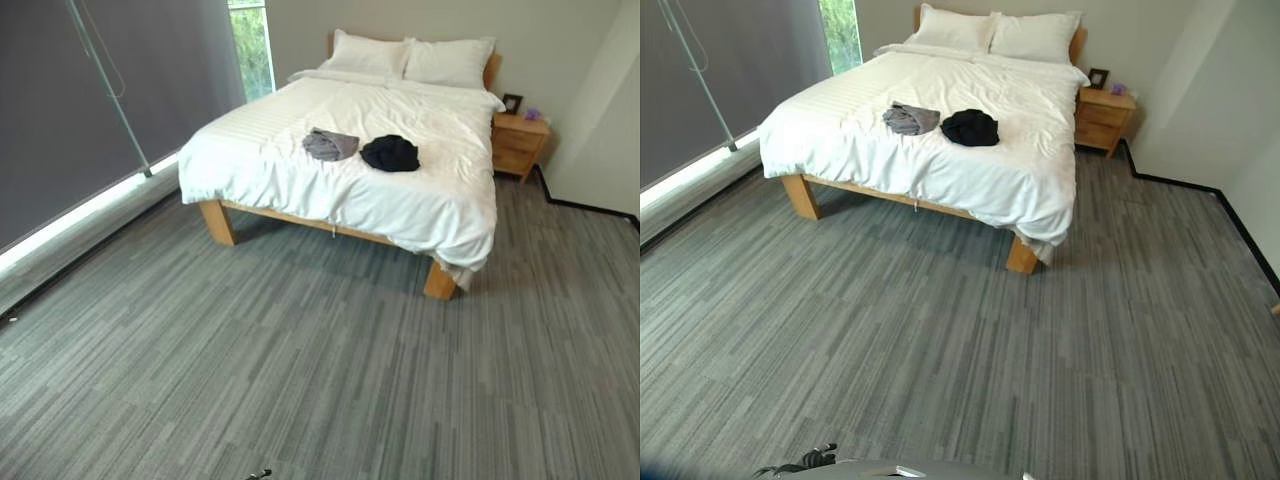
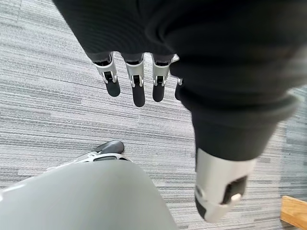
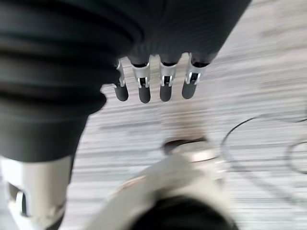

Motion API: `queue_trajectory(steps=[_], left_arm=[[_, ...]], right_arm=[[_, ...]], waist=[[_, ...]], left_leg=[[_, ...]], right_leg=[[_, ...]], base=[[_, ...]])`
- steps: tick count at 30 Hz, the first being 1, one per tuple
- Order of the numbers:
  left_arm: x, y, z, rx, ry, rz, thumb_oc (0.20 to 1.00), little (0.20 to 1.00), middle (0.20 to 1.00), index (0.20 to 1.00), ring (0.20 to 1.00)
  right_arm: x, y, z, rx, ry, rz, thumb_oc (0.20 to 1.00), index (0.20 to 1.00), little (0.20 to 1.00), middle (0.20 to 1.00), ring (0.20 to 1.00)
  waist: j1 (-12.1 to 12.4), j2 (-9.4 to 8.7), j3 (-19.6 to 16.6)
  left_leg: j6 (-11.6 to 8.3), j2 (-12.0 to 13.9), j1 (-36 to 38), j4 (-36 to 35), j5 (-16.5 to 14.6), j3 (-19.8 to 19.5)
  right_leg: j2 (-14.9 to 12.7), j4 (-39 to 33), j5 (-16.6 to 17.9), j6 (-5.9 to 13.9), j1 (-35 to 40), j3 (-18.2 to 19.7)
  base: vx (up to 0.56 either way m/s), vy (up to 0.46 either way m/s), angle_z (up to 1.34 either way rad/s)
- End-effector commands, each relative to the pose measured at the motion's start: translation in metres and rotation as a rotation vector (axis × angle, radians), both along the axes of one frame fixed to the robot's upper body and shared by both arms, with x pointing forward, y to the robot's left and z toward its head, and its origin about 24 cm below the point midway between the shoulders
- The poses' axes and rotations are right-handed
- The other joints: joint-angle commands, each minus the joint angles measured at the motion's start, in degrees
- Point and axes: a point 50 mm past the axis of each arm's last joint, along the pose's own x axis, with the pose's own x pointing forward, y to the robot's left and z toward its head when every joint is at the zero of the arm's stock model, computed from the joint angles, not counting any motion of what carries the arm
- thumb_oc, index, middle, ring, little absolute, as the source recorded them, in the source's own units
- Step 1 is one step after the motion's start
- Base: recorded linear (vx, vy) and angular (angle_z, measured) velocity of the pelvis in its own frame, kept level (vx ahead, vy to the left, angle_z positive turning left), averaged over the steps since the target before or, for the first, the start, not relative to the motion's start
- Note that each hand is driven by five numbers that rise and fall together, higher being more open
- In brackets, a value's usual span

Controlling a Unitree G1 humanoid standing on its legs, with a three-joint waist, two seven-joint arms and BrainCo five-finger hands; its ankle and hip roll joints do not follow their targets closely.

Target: Pick up bed clothes into laundry basket.

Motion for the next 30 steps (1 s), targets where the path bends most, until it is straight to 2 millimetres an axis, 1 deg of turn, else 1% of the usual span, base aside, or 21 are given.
queue_trajectory(steps=[1,5,8,9,10,11,12,13,15,17,18,19,20,21,22,23,24,25,26,28,30], left_arm=[[0.012,-0.026,-0.003,-0.075,0.007,-0.058,1.000,1.000,1.000,1.000,1.000],[0.014,-0.024,-0.002,-0.050,0.000,-0.061,1.000,1.000,1.000,1.000,1.000],[0.037,-0.023,0.003,-0.017,-0.072,-0.080,1.000,1.000,1.000,1.000,1.000],[0.058,-0.021,0.010,-0.001,-0.136,-0.088,1.000,1.000,1.000,1.000,1.000],[0.058,-0.021,0.010,-0.001,-0.136,-0.088,1.000,1.000,1.000,1.000,1.000],[0.094,-0.017,0.025,-0.004,-0.280,-0.043,1.000,1.000,1.000,1.000,1.000],[0.094,-0.017,0.025,-0.004,-0.280,-0.043,1.000,1.000,1.000,1.000,1.000],[0.111,-0.018,0.034,-0.008,-0.350,-0.054,1.000,1.000,1.000,1.000,1.000],[0.140,-0.018,0.055,-0.036,-0.506,-0.050,1.000,1.000,1.000,1.000,1.000],[0.166,-0.016,0.085,-0.076,-0.680,-0.049,1.000,1.000,1.000,1.000,1.000],[0.172,-0.015,0.095,-0.089,-0.733,-0.052,1.000,1.000,1.000,1.000,1.000],[0.183,-0.013,0.119,-0.115,-0.858,-0.038,1.000,1.000,1.000,1.000,1.000],[0.182,-0.013,0.119,-0.115,-0.857,-0.038,1.000,1.000,1.000,1.000,1.000],[0.185,-0.014,0.128,-0.132,-0.905,-0.041,1.000,1.000,1.000,1.000,1.000],[0.188,-0.012,0.146,-0.137,-1.004,-0.020,1.000,1.000,1.000,1.000,1.000],[0.188,-0.012,0.148,-0.147,-1.024,-0.002,1.000,1.000,1.000,1.000,1.000],[0.189,-0.012,0.155,-0.151,-1.065,0.009,1.000,1.000,1.000,1.000,1.000],[0.187,-0.013,0.158,-0.165,-1.088,0.040,1.000,1.000,1.000,1.000,1.000],[0.185,-0.014,0.158,-0.172,-1.093,0.048,1.000,1.000,1.000,1.000,1.000],[0.184,-0.014,0.158,-0.166,-1.091,0.036,1.000,1.000,1.000,1.000,1.000],[0.175,-0.009,0.153,-0.152,-1.076,0.055,1.000,1.000,1.000,1.000,1.000]], right_arm=[[0.016,-0.013,0.003,-0.030,-0.011,0.044,1.000,1.000,1.000,1.000,1.000],[0.017,-0.015,0.003,-0.036,-0.014,0.030,1.000,1.000,1.000,1.000,1.000],[0.037,-0.024,0.006,-0.066,-0.084,-0.024,1.000,1.000,1.000,1.000,1.000],[0.057,-0.032,0.010,-0.091,-0.155,-0.029,1.000,1.000,1.000,1.000,1.000],[0.057,-0.032,0.010,-0.091,-0.155,-0.029,1.000,1.000,1.000,1.000,1.000],[0.089,-0.040,0.018,-0.118,-0.285,-0.013,1.000,1.000,1.000,1.000,1.000],[0.089,-0.040,0.018,-0.118,-0.284,-0.013,1.000,1.000,1.000,1.000,1.000],[0.106,-0.042,0.024,-0.128,-0.356,0.007,1.000,1.000,1.000,1.000,1.000],[0.134,-0.046,0.040,-0.141,-0.508,0.040,1.000,1.000,1.000,1.000,1.000],[0.164,-0.050,0.070,-0.157,-0.714,0.104,1.000,1.000,1.000,1.000,1.000],[0.171,-0.053,0.081,-0.177,-0.777,0.124,1.000,1.000,1.000,1.000,1.000],[0.186,-0.054,0.108,-0.234,-0.915,0.184,1.000,1.000,1.000,1.000,1.000],[0.186,-0.054,0.108,-0.234,-0.913,0.184,1.000,1.000,1.000,1.000,1.000],[0.189,-0.055,0.118,-0.265,-0.956,0.203,1.000,1.000,1.000,1.000,1.000],[0.198,-0.051,0.138,-0.300,-1.070,0.219,1.000,1.000,1.000,1.000,1.000],[0.198,-0.049,0.140,-0.290,-1.096,0.201,1.000,1.000,1.000,1.000,1.000],[0.199,-0.047,0.144,-0.289,-1.126,0.206,1.000,1.000,1.000,1.000,1.000],[0.199,-0.044,0.146,-0.306,-1.137,0.240,1.000,1.000,1.000,1.000,1.000],[0.197,-0.044,0.142,-0.321,-1.112,0.270,1.000,1.000,1.000,1.000,1.000],[0.198,-0.041,0.142,-0.321,-1.109,0.299,1.000,1.000,1.000,1.000,1.000],[0.194,-0.037,0.136,-0.291,-1.096,0.278,1.000,1.000,1.000,1.000,1.000]], waist=[[-0.38,-0.35,1.03],[-0.36,-0.29,0.80],[-0.69,-0.05,0.40],[-1.00,0.12,0.18],[-0.99,0.12,0.22],[-1.23,0.25,0.15],[-1.23,0.25,0.18],[-1.35,0.31,0.22],[-1.55,0.44,0.43],[-1.85,0.58,0.60],[-1.94,0.66,0.67],[-2.05,0.87,0.88],[-2.04,0.86,0.85],[-2.03,0.96,0.94],[-1.96,1.04,1.17],[-1.93,1.04,1.27],[-1.87,0.98,1.41],[-1.73,0.88,1.69],[-1.56,0.72,1.97],[-1.44,0.60,2.24],[-1.10,0.35,2.74]], left_leg=[[-4.25,0.57,1.49,-1.94,0.40,-3.03],[-4.28,0.63,1.72,-1.94,0.17,-2.86],[-4.48,0.71,2.04,-1.94,-0.02,-2.72],[-4.58,0.72,2.21,-1.94,-0.11,-2.41],[-4.58,0.73,2.24,-1.94,-0.12,-2.40],[-4.65,0.81,2.23,-1.94,-0.08,-2.26],[-4.65,0.81,2.27,-1.94,-0.09,-2.26],[-4.65,0.81,2.22,-1.94,-0.02,-2.24],[-4.63,0.78,2.10,-1.94,0.20,-2.21],[-4.64,0.78,2.05,-1.94,0.43,-2.13],[-4.65,0.72,1.95,-1.94,0.49,-2.15],[-4.58,0.68,1.83,-1.94,0.55,-2.20],[-4.58,0.68,1.86,-1.94,0.54,-2.21],[-4.52,0.62,1.85,-1.94,0.54,-2.25],[-4.40,0.54,1.82,-1.94,0.40,-2.39],[-4.37,0.49,1.84,-1.94,0.37,-2.42],[-4.36,0.47,1.84,-1.94,0.30,-2.47],[-4.28,0.45,1.80,-1.94,0.26,-2.48],[-4.22,0.45,1.72,-1.94,0.18,-2.42],[-4.19,0.45,1.63,-1.94,0.12,-2.43],[-4.08,0.43,1.43,-1.94,-0.01,-2.19]], right_leg=[[-3.31,-5.84,4.55,5.32,3.43,0.36],[-3.29,-6.33,4.70,5.35,3.74,0.46],[-3.20,-6.88,4.84,5.49,4.19,0.61],[-3.14,-7.08,4.93,5.59,4.29,0.83],[-3.13,-7.08,4.93,5.59,4.31,0.83],[-3.14,-7.03,5.01,5.68,4.16,1.23],[-3.14,-7.02,4.99,5.69,4.20,1.23],[-3.12,-6.91,5.01,5.76,4.11,1.30],[-3.12,-6.64,5.07,5.92,3.79,1.32],[-3.18,-6.45,5.11,6.16,3.61,1.37],[-3.24,-6.43,5.17,6.27,3.51,1.28],[-3.36,-6.40,5.23,6.44,3.44,1.25],[-3.36,-6.40,5.22,6.44,3.47,1.25],[-3.44,-6.40,5.24,6.55,3.54,1.13],[-3.60,-6.44,5.27,6.65,3.57,1.07],[-3.67,-6.48,5.28,6.68,3.59,1.00],[-3.75,-6.55,5.31,6.71,3.57,0.94],[-3.80,-6.61,5.31,6.69,3.56,0.95],[-3.84,-6.77,5.38,6.69,3.53,1.09],[-3.84,-6.83,5.43,6.70,3.47,1.13],[-4.01,-7.07,5.61,6.86,3.30,1.16]], base=[[0.02,0.005,-0.04],[0.04,0.001,-0.06],[0.05,0.004,-0.03],[0.03,0.012,-0.05],[0.02,0.017,-0.07],[0.00,0.007,-0.09],[0.00,0.011,-0.08],[-0.01,0.009,-0.07],[-0.01,0.007,-0.02],[0.00,0.000,0.00],[-0.01,0.033,0.01],[0.00,0.000,0.00],[0.00,0.000,0.00],[0.01,0.016,-0.03],[0.00,0.000,0.00],[0.00,0.000,0.00],[0.00,0.000,0.00],[0.00,0.000,0.00],[0.00,0.000,0.00],[0.00,0.000,0.00],[0.00,0.000,0.00]])
